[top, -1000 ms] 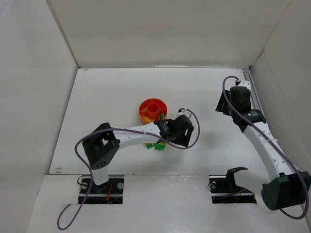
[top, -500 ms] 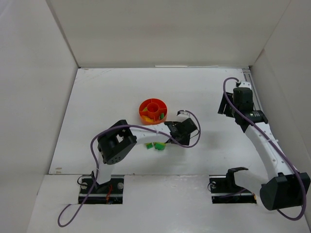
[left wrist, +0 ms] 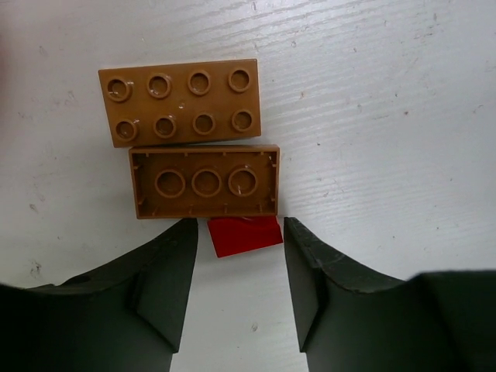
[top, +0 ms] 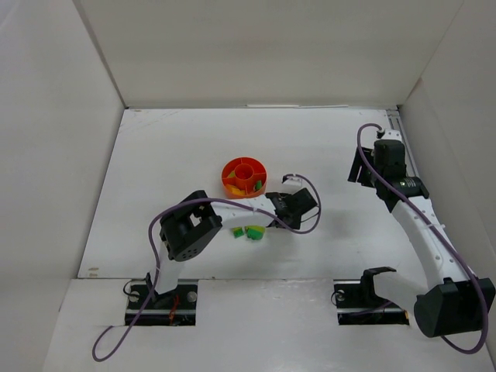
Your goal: Sort the legos into containers by color
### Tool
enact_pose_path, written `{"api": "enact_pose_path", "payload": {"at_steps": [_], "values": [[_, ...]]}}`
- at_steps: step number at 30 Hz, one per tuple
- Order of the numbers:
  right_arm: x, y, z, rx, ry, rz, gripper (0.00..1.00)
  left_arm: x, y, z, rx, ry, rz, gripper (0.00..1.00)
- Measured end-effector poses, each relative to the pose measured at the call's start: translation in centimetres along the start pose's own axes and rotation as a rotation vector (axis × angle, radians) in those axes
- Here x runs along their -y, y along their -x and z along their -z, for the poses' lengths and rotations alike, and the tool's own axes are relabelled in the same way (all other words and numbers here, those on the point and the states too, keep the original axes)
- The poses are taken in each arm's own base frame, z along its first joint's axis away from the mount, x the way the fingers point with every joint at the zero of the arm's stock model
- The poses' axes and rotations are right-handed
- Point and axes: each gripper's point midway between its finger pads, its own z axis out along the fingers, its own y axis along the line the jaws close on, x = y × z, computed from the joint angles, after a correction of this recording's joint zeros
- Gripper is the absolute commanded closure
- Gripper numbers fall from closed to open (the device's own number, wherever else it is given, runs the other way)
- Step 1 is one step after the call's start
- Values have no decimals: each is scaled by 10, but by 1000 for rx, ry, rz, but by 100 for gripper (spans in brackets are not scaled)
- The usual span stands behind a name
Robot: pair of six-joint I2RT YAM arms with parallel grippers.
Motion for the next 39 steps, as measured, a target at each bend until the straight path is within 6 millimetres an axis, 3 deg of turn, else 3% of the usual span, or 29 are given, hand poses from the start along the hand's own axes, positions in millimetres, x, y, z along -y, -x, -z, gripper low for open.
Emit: {"api": "enact_pose_path", "payload": {"at_steps": [7, 16, 19, 24, 27, 31, 39], "values": [[0, 1, 1, 5, 1, -1, 27, 1, -4, 1, -5, 3, -10, 70], [0, 0, 1, 4, 1, 6, 27, -1, -3, 7, -12, 3, -25, 72], [1, 0, 1, 4, 1, 7, 27, -1, 11, 28, 19, -19, -23, 69], [1, 0, 1, 4, 1, 14, 27, -3, 68, 89, 168, -112, 48, 68], [1, 0, 1, 4, -1, 14, 27, -25, 104, 109, 253, -100, 117, 68], [3, 1, 1, 5, -8, 22, 27, -66, 135, 103, 309, -10, 183, 68], [9, 1, 1, 7, -43, 27, 27, -126, 157, 85, 329, 113, 248, 68]]}}
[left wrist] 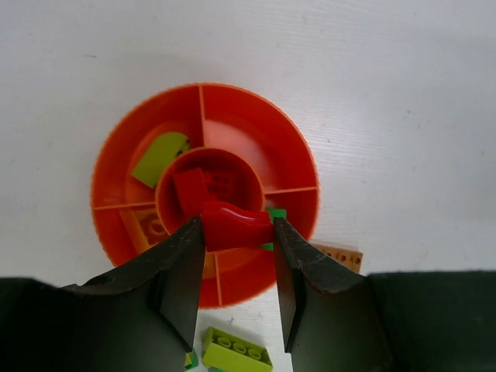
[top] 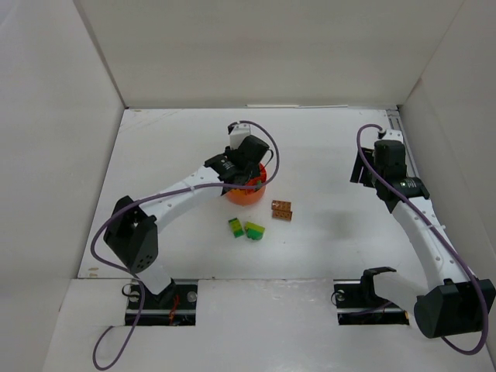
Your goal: Sort the legos into containers by color
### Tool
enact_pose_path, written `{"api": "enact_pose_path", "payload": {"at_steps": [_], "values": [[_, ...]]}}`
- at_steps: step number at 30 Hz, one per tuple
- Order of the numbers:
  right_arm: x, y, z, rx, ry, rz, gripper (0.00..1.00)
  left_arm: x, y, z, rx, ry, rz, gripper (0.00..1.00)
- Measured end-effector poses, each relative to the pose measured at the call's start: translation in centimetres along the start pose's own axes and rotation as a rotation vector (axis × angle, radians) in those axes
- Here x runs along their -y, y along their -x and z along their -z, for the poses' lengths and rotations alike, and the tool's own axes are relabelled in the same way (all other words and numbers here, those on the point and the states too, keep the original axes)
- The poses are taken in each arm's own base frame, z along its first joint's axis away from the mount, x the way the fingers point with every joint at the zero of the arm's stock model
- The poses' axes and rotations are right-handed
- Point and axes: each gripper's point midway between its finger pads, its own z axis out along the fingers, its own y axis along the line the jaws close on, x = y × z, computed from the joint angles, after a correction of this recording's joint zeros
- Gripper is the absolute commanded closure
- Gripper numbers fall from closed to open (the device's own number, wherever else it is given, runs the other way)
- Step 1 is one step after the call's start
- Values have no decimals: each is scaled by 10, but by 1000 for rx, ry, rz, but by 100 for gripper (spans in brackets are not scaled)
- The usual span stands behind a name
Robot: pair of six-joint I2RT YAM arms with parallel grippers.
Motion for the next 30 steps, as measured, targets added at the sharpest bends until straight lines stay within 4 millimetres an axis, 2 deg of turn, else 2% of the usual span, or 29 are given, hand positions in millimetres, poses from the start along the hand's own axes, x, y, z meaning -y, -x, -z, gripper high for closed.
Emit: {"api": "enact_pose_path", "payload": {"at_steps": [2, 5, 8, 12, 16, 21, 22, 24, 30], "values": [[2, 0, 0, 2, -9, 0, 27, -8, 5, -4, 5, 18, 9, 66], [3, 1, 0, 4, -18, 4, 27, -17, 8, -10, 10, 35, 14, 58], [4, 0, -1, 2, -24, 9, 27, -21, 5, -12, 4, 42, 4, 58], [5, -2, -2, -9, -30, 19, 27, -20, 4, -13, -3, 31, -4, 58], [6, -3, -2, -13, -32, 20, 27, -18, 5, -14, -2, 22, -3, 54], [6, -3, -2, -15, -30, 30, 27, -20, 1, -15, -9, 20, -8, 30], [5, -3, -2, -15, -25, 36, 27, -21, 0, -14, -12, 22, -10, 12], [2, -4, -2, -19, -4, 52, 27, -23, -2, -12, -16, 16, -12, 0], [-17, -6, -3, -16, 115, 96, 27, -31, 4, 16, 14, -38, 20, 0]]}}
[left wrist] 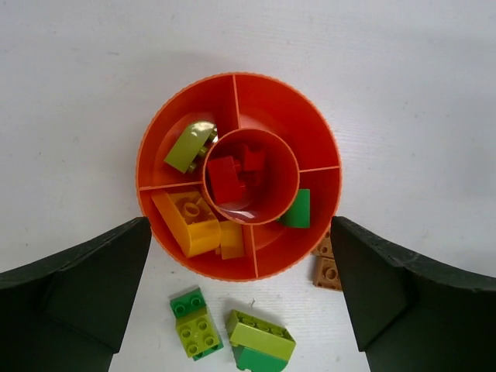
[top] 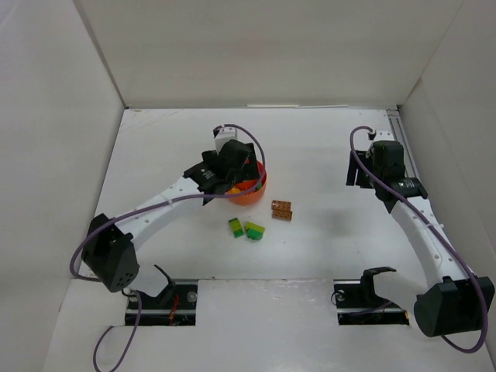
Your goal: Sort the legos into containers by color
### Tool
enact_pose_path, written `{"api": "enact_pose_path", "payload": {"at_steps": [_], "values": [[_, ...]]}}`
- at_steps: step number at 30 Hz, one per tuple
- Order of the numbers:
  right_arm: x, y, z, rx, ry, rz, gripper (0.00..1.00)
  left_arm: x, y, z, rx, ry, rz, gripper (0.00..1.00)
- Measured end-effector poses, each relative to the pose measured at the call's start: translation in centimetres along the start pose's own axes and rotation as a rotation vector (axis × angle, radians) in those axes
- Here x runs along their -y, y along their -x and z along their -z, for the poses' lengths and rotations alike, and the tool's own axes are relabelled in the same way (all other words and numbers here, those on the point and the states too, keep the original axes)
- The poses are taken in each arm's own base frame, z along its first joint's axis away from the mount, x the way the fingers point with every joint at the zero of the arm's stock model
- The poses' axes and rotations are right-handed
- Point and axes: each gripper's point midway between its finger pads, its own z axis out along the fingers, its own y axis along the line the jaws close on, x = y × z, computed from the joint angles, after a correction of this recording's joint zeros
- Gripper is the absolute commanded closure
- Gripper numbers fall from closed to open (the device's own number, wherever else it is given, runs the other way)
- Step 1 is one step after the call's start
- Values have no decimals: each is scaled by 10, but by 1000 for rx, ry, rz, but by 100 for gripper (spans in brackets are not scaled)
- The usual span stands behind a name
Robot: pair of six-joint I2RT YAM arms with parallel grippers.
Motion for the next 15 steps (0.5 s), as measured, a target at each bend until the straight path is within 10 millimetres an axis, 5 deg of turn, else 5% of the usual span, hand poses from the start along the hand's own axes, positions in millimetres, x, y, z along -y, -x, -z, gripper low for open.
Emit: {"api": "enact_pose_path", "payload": {"at_steps": [7, 15], "values": [[-19, -3, -1, -2, 59, 46, 26, -3, 16, 32, 59, -82, 51, 0], [-88, -32, -13, -81, 210, 198, 26, -5, 7, 30, 36, -87, 60, 0]]}}
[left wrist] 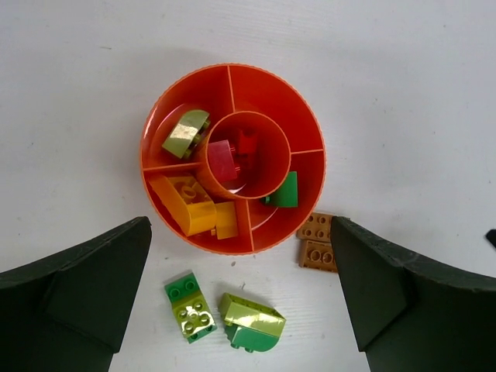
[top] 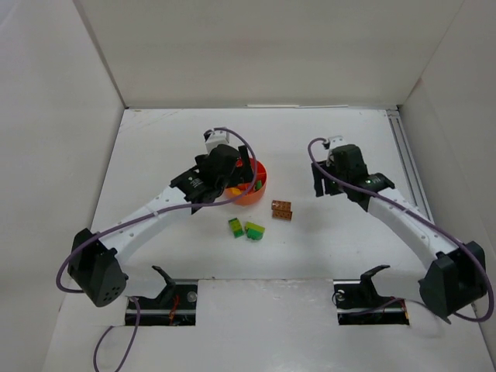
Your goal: Sort the legos into containers by color
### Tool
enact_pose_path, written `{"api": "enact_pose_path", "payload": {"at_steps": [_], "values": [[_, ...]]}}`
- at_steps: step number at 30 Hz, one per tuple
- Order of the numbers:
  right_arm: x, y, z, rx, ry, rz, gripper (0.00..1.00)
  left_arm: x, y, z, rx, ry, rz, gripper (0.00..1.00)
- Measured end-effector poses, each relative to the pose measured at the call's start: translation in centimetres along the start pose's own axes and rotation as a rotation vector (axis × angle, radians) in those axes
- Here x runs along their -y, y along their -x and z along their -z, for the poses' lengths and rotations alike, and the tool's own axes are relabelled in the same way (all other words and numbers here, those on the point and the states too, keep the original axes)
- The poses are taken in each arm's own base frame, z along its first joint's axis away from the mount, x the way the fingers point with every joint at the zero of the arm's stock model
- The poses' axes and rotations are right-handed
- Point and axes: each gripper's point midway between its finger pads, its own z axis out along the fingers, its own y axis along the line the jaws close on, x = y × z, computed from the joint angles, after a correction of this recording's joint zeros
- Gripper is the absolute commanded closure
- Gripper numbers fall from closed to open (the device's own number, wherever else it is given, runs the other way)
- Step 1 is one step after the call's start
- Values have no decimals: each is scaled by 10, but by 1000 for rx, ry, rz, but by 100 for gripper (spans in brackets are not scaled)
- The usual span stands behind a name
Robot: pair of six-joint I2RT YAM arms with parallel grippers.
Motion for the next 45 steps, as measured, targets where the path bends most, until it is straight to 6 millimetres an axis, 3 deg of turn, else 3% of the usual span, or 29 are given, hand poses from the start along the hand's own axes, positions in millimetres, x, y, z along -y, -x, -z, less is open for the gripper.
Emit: {"api": "enact_pose_path", "payload": {"at_steps": [4, 9, 17, 24, 29, 35, 39, 45], "values": [[-36, -22, -17, -84, 57, 65, 26, -7, -10, -1, -21, 16, 2, 0], [-56, -41, -31, -151, 66, 10, 24, -17, -20, 6, -34, 23, 17, 0], [-95, -56, -51, -189, 63, -92, 15, -26, -23, 20, -31, 12, 46, 0], [-118, -59, -77, -228, 33, -145, 13, -34, -36, 22, -62, 23, 38, 0], [-137, -65, -84, -244, 10, -170, 11, -36, -39, 23, -69, 24, 36, 0], [-137, -80, -96, -276, -42, -209, 13, -38, -37, 29, -65, 22, 38, 0], [-137, -76, -101, -261, -68, -239, 16, -40, -37, 33, -64, 23, 38, 0], [-137, -76, -102, -256, -99, -258, 35, -43, -34, 37, -54, 23, 41, 0]]}}
